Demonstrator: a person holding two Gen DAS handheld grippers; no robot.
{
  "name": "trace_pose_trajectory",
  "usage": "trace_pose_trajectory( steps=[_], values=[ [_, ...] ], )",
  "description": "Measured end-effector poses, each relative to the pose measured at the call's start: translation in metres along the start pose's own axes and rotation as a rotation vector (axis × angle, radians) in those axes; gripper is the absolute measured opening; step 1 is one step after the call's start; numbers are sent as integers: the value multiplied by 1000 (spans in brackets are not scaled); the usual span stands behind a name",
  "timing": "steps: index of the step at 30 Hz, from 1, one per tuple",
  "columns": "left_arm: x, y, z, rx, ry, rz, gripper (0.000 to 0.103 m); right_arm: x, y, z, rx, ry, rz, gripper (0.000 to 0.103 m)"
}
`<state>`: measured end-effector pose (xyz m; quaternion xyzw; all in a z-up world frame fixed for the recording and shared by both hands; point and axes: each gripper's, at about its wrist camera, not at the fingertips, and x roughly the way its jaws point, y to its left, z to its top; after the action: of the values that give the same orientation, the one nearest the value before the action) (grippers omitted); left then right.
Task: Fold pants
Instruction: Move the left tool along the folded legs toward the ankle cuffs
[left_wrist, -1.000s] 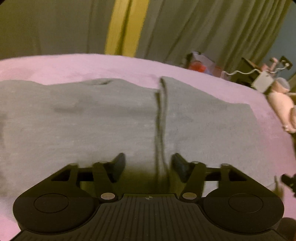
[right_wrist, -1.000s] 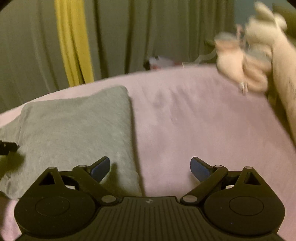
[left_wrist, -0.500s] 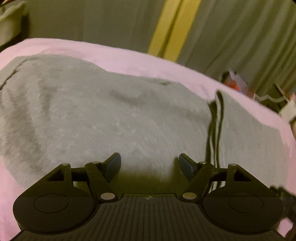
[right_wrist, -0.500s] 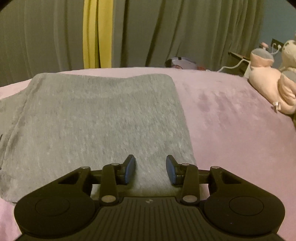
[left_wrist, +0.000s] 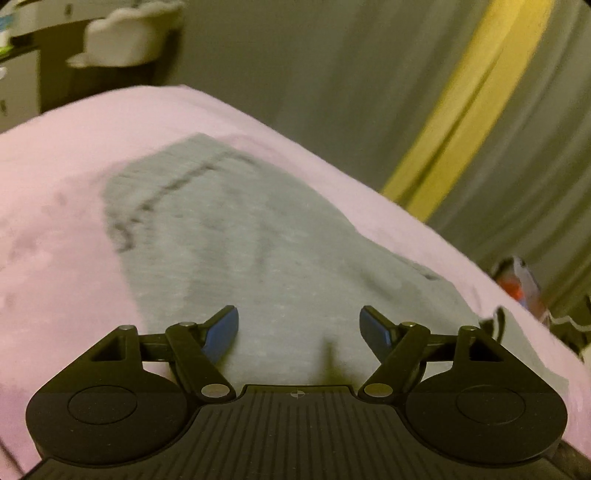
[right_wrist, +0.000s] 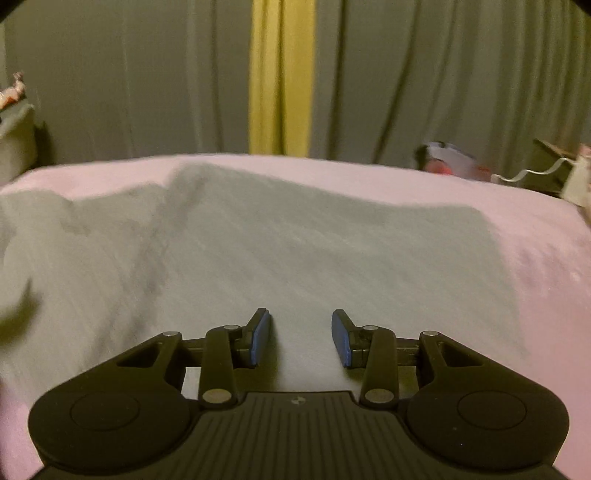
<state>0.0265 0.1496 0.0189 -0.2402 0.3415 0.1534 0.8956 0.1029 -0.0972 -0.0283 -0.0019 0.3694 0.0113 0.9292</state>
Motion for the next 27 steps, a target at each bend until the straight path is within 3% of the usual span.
trace_pose_trajectory(
  steps=[3,6,11,14,19,21,22,23,27],
  values=[
    [-7,16,-3,-65,-18,-29,84,25,24,26,-24,-3,9,38],
    [3,27,-2,-156,-4,-84,84,53,40,49,-30,9,-44,38],
    [22,31,-1,-200,30,-37,84,71,40,70,31,48,-72,40],
    [21,34,-2,-218,20,-37,84,53,36,56,19,33,-35,41],
    [20,54,1,-328,-25,-23,85,-7,33,-28,-92,-10,-7,53],
    [21,71,5,-422,-32,-7,85,-28,28,-50,-123,3,-24,67],
    [21,78,6,-457,-34,6,85,-35,25,-55,-126,19,-39,72],
    [22,85,7,-487,-32,19,85,-40,22,-53,-119,34,-59,85],
    [27,113,10,-583,-20,64,85,-47,5,-41,-11,68,-117,89]
  ],
)
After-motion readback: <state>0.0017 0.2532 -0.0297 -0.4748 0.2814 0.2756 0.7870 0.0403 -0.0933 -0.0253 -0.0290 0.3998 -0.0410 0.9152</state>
